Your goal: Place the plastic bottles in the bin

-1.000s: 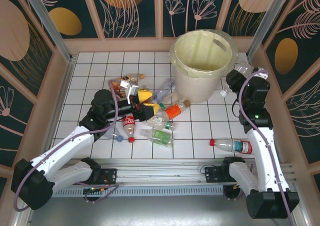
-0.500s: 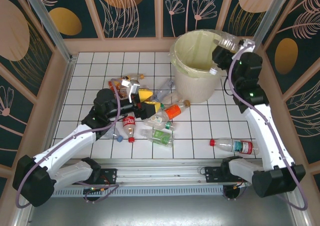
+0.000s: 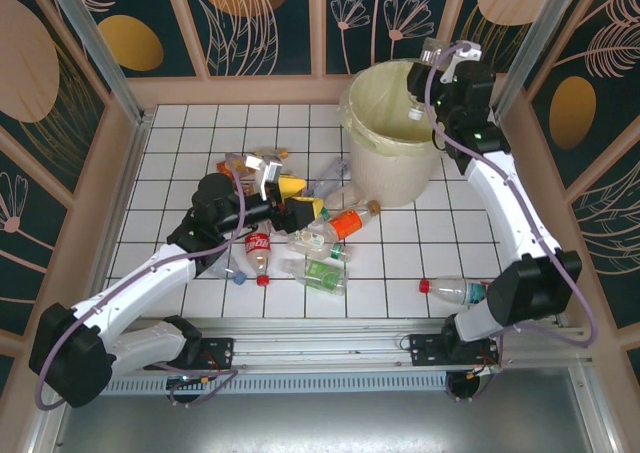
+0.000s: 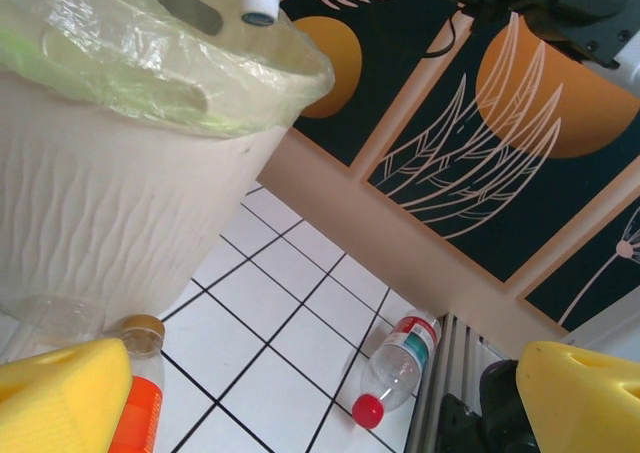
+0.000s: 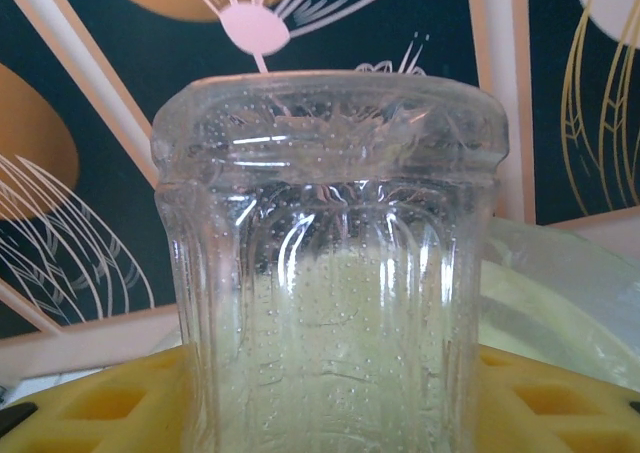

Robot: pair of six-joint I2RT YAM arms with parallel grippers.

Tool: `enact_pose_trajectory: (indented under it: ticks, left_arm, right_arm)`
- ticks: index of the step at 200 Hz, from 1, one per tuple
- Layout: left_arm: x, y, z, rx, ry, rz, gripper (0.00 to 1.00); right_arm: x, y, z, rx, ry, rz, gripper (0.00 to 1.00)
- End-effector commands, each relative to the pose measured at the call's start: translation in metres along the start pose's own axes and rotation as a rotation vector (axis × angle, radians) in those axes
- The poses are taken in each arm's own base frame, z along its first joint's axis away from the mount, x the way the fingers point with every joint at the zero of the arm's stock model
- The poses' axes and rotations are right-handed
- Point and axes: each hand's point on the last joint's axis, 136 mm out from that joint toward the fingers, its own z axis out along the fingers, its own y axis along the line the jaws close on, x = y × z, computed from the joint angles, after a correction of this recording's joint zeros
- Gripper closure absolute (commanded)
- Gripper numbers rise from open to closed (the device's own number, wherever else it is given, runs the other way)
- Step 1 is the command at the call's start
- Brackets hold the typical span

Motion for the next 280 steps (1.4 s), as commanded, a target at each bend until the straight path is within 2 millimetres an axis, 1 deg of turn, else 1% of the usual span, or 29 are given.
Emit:
enact_pose_trajectory:
  ticks: [1, 27, 34, 56, 84, 105, 121, 151, 178, 212, 227, 250, 280]
  left_arm:
    - [-0.017, -0.003, 0.003, -0.008, -0.04, 0.014, 0.01]
    - [-0.012, 0.007, 0.012, -0.034, 0.004, -0.01, 0.01]
    - [-0.01, 0.01, 0.014, -0.039, 0.013, -0.016, 0.01]
    - [-0.011, 0.015, 0.018, -0.053, 0.007, -0.034, 0.01]
    - [-0.014, 0.015, 0.022, -0.043, -0.007, -0.063, 0.01]
    - [-0.013, 0.018, 0.026, -0.047, 0.009, -0.078, 0.01]
    - [-0.011, 0.017, 0.027, -0.036, 0.02, -0.085, 0.01]
    - [-0.016, 0.012, 0.028, -0.014, 0.01, -0.101, 0.01]
    - [-0.016, 0.01, 0.029, -0.008, 0.026, -0.114, 0.01]
    - [-0.021, 0.006, 0.023, -0.01, 0.002, -0.076, 0.01]
    - [-0.023, 0.003, 0.021, -0.003, -0.003, -0.045, 0.01]
    - [-0.028, 0.0, 0.019, -0.002, -0.019, -0.023, 0.01]
    - [-0.029, 0.0, 0.021, 0.004, -0.019, -0.017, 0.01]
  right_arm:
    - [0.001, 0.009, 0.01, -0.019, 0.033, -0.041, 0.41]
    - [0.018, 0.001, 0.028, 0.009, 0.108, -0.068, 0.41]
    - [0.027, 0.005, 0.033, -0.015, 0.141, -0.072, 0.41]
    - [0.048, 0.001, 0.047, -0.029, 0.219, -0.08, 0.41]
    - [0.071, 0.0, 0.057, -0.056, 0.298, -0.081, 0.41]
    - [0.083, -0.001, 0.06, -0.064, 0.348, -0.085, 0.4]
    - [0.089, -0.003, 0.06, -0.068, 0.37, -0.078, 0.4]
    - [0.1, -0.005, 0.063, -0.07, 0.412, -0.057, 0.4]
    - [0.113, -0.006, 0.066, -0.067, 0.447, -0.041, 0.39]
    - [0.127, -0.01, 0.071, -0.052, 0.494, -0.033, 0.37]
    - [0.129, -0.012, 0.072, -0.041, 0.504, -0.032, 0.36]
    - [0.131, -0.01, 0.071, -0.048, 0.511, -0.029, 0.34]
    - [0.13, -0.008, 0.071, -0.053, 0.512, -0.032, 0.3]
